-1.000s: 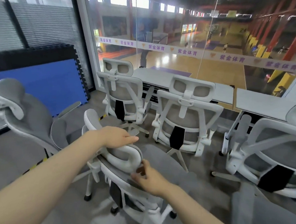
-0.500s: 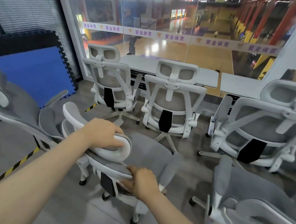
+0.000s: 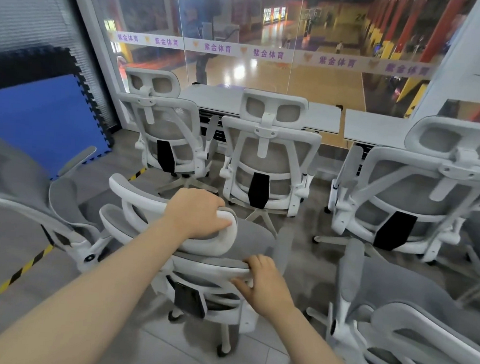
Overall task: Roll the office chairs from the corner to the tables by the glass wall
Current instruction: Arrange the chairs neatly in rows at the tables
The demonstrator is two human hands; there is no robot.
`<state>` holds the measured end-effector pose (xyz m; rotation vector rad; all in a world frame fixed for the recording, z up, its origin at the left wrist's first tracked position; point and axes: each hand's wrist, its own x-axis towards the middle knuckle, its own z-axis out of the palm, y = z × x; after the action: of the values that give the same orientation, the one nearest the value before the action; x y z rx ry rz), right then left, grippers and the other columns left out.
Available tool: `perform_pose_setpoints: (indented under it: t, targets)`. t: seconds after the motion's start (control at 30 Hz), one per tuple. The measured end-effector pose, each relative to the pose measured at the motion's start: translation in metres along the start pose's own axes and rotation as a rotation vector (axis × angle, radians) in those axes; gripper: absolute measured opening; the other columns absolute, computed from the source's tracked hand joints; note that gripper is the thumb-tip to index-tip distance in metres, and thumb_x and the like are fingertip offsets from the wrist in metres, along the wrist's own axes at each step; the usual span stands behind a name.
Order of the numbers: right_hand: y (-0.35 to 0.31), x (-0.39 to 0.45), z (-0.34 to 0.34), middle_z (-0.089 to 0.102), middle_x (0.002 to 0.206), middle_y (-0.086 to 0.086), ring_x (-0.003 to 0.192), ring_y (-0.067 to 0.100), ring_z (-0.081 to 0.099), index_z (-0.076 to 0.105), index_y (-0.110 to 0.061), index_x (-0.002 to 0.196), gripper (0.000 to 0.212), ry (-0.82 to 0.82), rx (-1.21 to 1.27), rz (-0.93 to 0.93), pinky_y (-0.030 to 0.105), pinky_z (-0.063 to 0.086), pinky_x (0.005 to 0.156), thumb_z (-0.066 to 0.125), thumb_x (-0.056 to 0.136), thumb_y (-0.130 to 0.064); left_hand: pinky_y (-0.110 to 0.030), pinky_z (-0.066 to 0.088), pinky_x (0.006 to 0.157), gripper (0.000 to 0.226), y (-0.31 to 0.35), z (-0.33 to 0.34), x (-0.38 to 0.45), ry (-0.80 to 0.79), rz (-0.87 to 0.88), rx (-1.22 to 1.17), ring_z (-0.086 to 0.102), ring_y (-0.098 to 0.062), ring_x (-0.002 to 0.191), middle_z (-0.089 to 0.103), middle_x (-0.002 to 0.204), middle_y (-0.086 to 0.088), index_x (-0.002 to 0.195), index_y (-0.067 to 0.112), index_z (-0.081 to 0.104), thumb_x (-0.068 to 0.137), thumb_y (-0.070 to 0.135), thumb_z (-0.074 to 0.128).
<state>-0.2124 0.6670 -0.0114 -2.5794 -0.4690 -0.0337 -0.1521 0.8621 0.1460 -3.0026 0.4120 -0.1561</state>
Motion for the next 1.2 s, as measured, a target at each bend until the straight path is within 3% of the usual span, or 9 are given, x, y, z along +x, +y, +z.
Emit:
perform_pose_setpoints:
  t: [0.07,0.27,0.5,0.87,1.07,1.2]
  targets:
    - [0.007,-0.001,-0.001,0.049,0.11,-0.006,0.106,0.015,0.044,0.052,-0.021,0.117,0.059,0.013,0.017,0.004,0.024,0.039,0.085,0.041,0.084,-0.069,-0.031,0.032,0.061,0.034,0.006,0.0,0.005,0.006,-0.004,-0.005,0.049,-0.017,0.073,0.049,0.067,0.008,0.079,0.029,0.058,0.084,0.059,0.044]
    - [0.03,0.006,-0.019,0.036,0.103,-0.01,0.1,0.011,0.037,0.049,-0.018,0.116,0.069,0.0,0.026,0.009,0.019,0.028,0.079,0.038,0.081,-0.076,-0.032,0.038,0.064,0.033,0.025,0.006,0.029,0.06,0.006,-0.013,0.061,-0.02,0.083,0.064,0.083,0.005,0.083,0.03,0.061,0.081,0.058,0.046]
    - [0.054,0.011,-0.035,0.036,0.106,-0.01,0.102,0.01,0.036,0.048,-0.019,0.117,0.05,0.008,0.031,0.034,0.017,0.028,0.077,0.056,0.087,-0.058,-0.031,0.034,0.061,0.029,0.045,0.007,0.05,0.082,0.033,-0.019,0.059,-0.02,0.078,0.063,0.078,0.004,0.075,0.029,0.054,0.08,0.056,0.046]
    - [0.06,0.004,-0.036,0.039,0.106,-0.009,0.1,0.009,0.035,0.048,-0.021,0.113,0.046,0.007,0.061,0.051,0.019,0.032,0.078,0.058,0.086,-0.057,-0.031,0.03,0.061,0.028,0.06,0.001,0.048,0.017,-0.025,-0.014,0.051,-0.021,0.076,0.059,0.079,0.005,0.08,0.028,0.058,0.08,0.055,0.05]
    - [0.051,0.0,-0.033,0.038,0.106,-0.01,0.1,0.01,0.034,0.048,-0.019,0.113,0.047,0.01,0.069,0.044,0.02,0.031,0.081,0.059,0.086,-0.057,-0.031,0.038,0.066,0.031,0.055,0.004,0.037,0.03,-0.031,-0.037,0.062,-0.02,0.087,0.066,0.086,0.005,0.093,0.033,0.065,0.079,0.057,0.049]
    - [0.044,-0.005,-0.031,0.039,0.106,-0.01,0.1,0.011,0.036,0.047,-0.022,0.113,0.045,-0.004,0.084,0.04,0.021,0.034,0.082,0.059,0.087,-0.057,-0.031,0.037,0.065,0.03,0.051,0.005,0.029,0.031,-0.039,-0.031,0.062,-0.02,0.086,0.066,0.086,0.005,0.086,0.03,0.061,0.08,0.057,0.049]
